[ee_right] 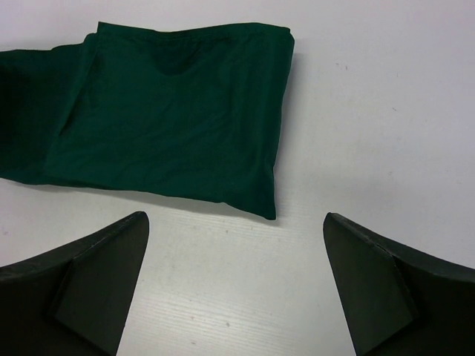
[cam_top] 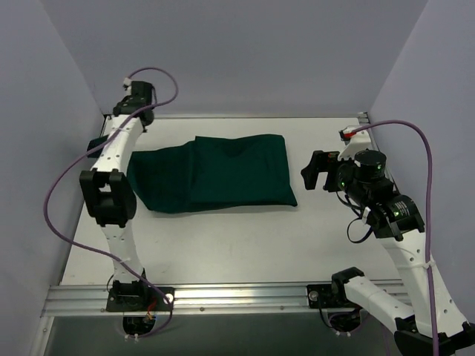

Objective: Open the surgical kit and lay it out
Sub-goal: Open the surgical kit at the center of the board.

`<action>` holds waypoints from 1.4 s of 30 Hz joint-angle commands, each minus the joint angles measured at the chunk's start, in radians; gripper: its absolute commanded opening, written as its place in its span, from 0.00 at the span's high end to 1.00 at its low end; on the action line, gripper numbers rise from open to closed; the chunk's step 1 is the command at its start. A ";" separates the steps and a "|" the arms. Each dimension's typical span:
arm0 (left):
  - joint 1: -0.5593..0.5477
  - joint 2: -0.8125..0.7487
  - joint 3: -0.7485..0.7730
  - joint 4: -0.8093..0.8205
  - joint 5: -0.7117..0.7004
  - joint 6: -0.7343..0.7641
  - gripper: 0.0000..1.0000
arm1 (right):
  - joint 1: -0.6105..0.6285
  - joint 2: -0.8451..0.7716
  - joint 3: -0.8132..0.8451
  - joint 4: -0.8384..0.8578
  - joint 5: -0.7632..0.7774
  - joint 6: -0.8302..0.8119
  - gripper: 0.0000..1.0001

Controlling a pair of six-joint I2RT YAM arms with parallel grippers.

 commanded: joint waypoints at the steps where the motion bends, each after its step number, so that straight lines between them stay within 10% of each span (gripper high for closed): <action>1: -0.276 0.071 0.132 0.050 0.210 0.167 0.93 | 0.002 -0.004 0.011 0.022 -0.002 -0.013 0.00; 5: -0.409 0.104 0.063 0.095 0.196 0.280 0.98 | 0.007 -0.007 0.017 0.019 0.001 -0.005 0.00; 42: 0.200 -0.109 -0.310 0.038 -0.140 0.019 0.90 | 0.033 0.053 0.007 0.054 -0.006 -0.008 0.00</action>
